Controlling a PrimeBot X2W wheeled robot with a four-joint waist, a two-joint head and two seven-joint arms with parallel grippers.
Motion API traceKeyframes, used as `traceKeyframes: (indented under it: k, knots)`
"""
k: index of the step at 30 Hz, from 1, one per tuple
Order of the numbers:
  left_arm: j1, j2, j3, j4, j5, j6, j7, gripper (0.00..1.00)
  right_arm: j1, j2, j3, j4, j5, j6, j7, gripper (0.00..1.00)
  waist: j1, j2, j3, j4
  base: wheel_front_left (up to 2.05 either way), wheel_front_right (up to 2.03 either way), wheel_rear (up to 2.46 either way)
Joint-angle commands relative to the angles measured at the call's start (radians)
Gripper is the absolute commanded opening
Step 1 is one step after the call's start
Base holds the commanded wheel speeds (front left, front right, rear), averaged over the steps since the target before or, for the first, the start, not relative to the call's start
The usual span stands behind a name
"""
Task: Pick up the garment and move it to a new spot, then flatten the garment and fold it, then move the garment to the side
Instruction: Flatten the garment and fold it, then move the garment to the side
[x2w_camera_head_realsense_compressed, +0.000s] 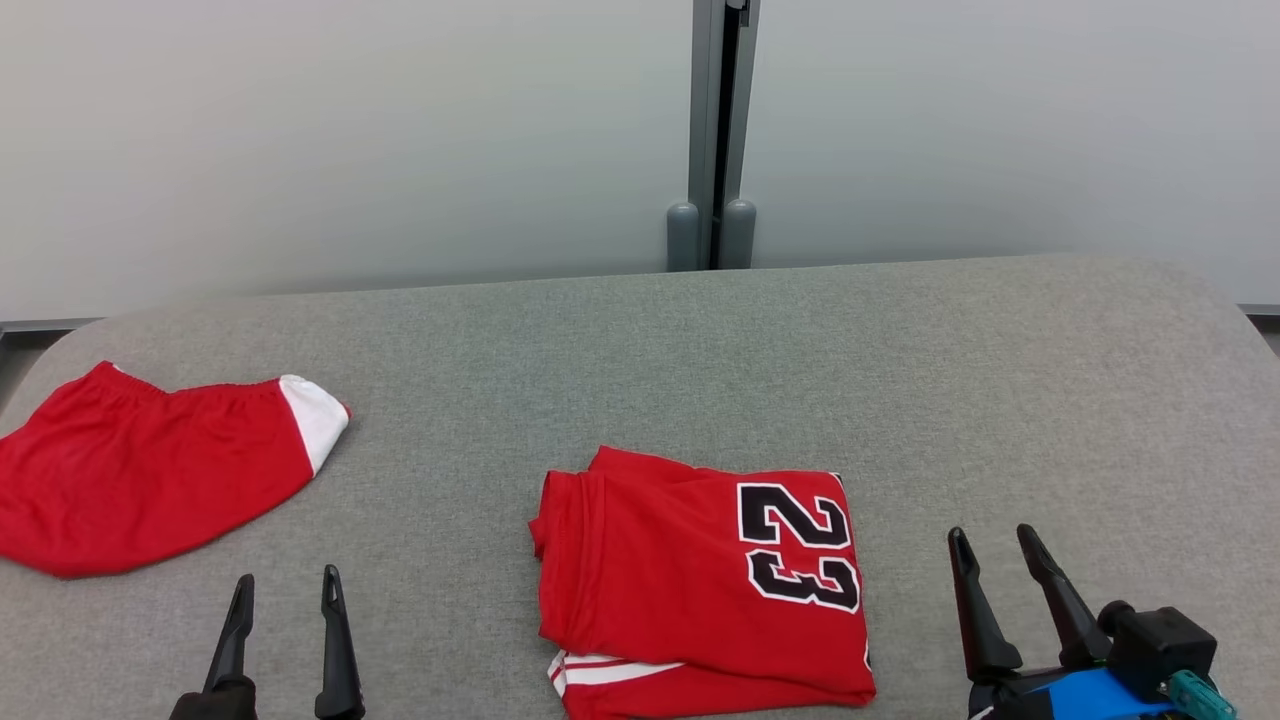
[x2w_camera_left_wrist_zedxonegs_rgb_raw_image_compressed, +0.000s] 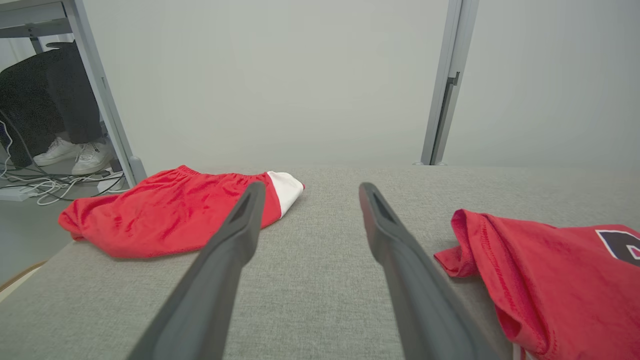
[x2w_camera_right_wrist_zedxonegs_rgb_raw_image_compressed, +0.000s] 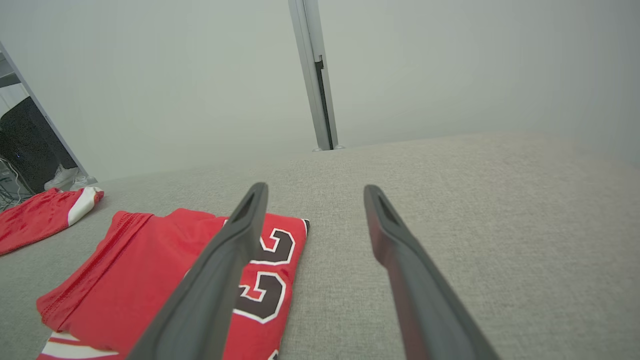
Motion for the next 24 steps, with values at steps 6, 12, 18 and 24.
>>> traceKeyframes:
  k: [6, 12, 18, 24]
  knots:
    - [-0.016, 0.004, 0.017, -0.008, 0.008, -0.020, -0.004, 1.00, 0.006, 0.010, 0.022, 0.006, -0.029, 0.001, -0.001, 1.00, 0.0001, 0.0000, -0.007, 0.014, 0.00, 0.00, 0.00]
    - [-0.016, 0.004, 0.023, -0.013, 0.017, -0.024, -0.004, 1.00, 0.004, 0.015, 0.026, 0.020, -0.044, 0.001, -0.001, 1.00, 0.0001, 0.0000, -0.013, 0.023, 0.00, 0.00, 0.00]
    - [-0.019, 0.003, 0.021, 0.011, 0.012, -0.026, -0.004, 1.00, 0.007, 0.018, 0.028, 0.024, -0.055, 0.001, -0.001, 1.00, 0.0001, 0.0000, -0.016, 0.027, 0.00, 0.00, 0.00]
    - [-0.026, 0.002, 0.019, 0.027, 0.013, -0.024, -0.004, 1.00, 0.001, 0.019, 0.027, 0.015, -0.063, 0.000, -0.001, 1.00, 0.0001, 0.0000, -0.013, 0.025, 0.00, 0.00, 0.00]
